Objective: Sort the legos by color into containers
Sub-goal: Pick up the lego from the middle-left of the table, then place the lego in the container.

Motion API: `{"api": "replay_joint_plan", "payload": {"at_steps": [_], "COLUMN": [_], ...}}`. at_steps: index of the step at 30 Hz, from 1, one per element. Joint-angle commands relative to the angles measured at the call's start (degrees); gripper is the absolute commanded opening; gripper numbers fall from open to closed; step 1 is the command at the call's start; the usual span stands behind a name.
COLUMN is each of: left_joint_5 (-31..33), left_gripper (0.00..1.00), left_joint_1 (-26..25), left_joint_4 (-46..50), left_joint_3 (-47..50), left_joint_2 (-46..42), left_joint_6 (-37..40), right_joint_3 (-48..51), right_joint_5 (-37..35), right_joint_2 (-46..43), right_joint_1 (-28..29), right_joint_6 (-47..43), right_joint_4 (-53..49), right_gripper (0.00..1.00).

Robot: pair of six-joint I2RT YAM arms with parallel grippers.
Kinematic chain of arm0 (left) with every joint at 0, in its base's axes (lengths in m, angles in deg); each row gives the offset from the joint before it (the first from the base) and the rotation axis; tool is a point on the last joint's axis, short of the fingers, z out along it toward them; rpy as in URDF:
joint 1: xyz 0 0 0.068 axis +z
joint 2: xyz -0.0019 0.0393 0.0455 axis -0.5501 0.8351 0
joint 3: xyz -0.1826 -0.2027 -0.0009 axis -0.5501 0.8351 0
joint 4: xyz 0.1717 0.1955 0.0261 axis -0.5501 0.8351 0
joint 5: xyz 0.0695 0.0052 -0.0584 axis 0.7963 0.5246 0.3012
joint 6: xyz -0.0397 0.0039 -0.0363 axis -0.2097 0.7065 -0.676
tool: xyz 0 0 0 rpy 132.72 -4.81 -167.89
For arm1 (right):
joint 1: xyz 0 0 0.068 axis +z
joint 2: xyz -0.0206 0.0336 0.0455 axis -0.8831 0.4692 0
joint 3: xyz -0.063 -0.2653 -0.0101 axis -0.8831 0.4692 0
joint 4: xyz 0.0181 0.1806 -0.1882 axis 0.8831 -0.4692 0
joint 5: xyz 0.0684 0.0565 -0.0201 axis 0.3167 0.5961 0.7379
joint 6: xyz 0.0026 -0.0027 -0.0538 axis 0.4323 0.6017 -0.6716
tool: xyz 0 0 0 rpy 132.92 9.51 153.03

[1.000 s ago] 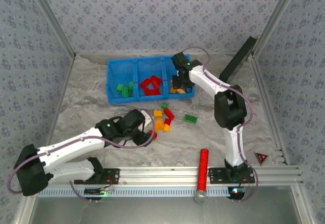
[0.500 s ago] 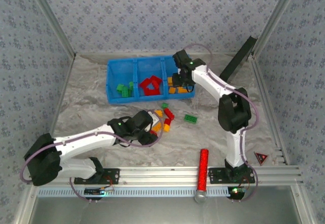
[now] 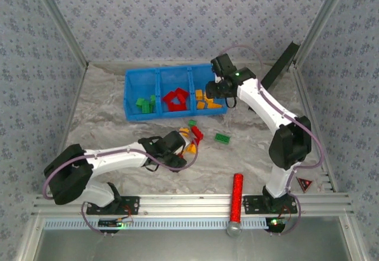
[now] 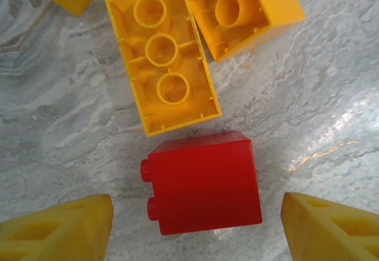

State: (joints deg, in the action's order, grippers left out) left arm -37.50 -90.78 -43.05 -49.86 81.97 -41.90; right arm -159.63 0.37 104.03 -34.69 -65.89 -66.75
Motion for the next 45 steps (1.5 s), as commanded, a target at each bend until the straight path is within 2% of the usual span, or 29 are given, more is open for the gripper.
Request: {"api": "replay_joint_plan", "payload": {"at_steps": [1,7,10,14,19,22,28,33,37,45], "left_joint_5": [0.78,0.69,-0.02,-0.13,0.29,0.76,-0.36,-1.10,-1.03,-0.42], "left_gripper": [0.73,0.65,0.64,0.51,0.39,0.36,0.35,0.35,0.35,0.35], "left_joint_1": [-0.34,-0.34,-0.42,-0.42,-0.42,0.20,6.58,14.75,19.63,24.01], "left_joint_4": [-0.91,-1.80,-2.18,-0.50,3.78,7.21,11.91,11.79,9.60,5.15], "left_joint_3": [-2.02,-3.85,-4.34,-4.86,-5.97,-8.04,-15.43,-22.43,-27.58,-38.24], "left_joint_2": [1.91,5.88,6.85,7.22,5.30,2.98,-2.20,-2.72,1.31,15.45], "left_joint_6": [-0.95,-3.04,-3.44,-3.09,-2.51,-1.83,0.79,3.08,3.93,5.23], "right_joint_3": [1.83,6.17,9.01,13.83,20.02,23.46,32.27,37.83,40.53,43.91], "right_joint_5": [-0.11,0.32,1.19,1.24,1.05,1.68,6.91,7.91,9.49,11.94], "right_joint_2": [-2.32,-4.86,-7.05,-11.14,-16.24,-19.41,-24.04,-26.54,-27.19,-25.42], "right_joint_1": [-0.35,-0.31,-0.35,-0.35,-1.34,-1.95,-0.38,3.73,6.31,13.22], "right_joint_6": [-0.22,1.58,1.52,1.32,1.73,2.60,6.32,10.83,15.05,24.17], "right_joint_4": [-1.52,-0.09,0.85,0.91,-0.56,-0.58,2.95,6.29,9.38,16.38], "right_gripper": [0.57,0.57,0.59,0.62,0.64,0.64,0.64,0.65,0.65,0.65]}}
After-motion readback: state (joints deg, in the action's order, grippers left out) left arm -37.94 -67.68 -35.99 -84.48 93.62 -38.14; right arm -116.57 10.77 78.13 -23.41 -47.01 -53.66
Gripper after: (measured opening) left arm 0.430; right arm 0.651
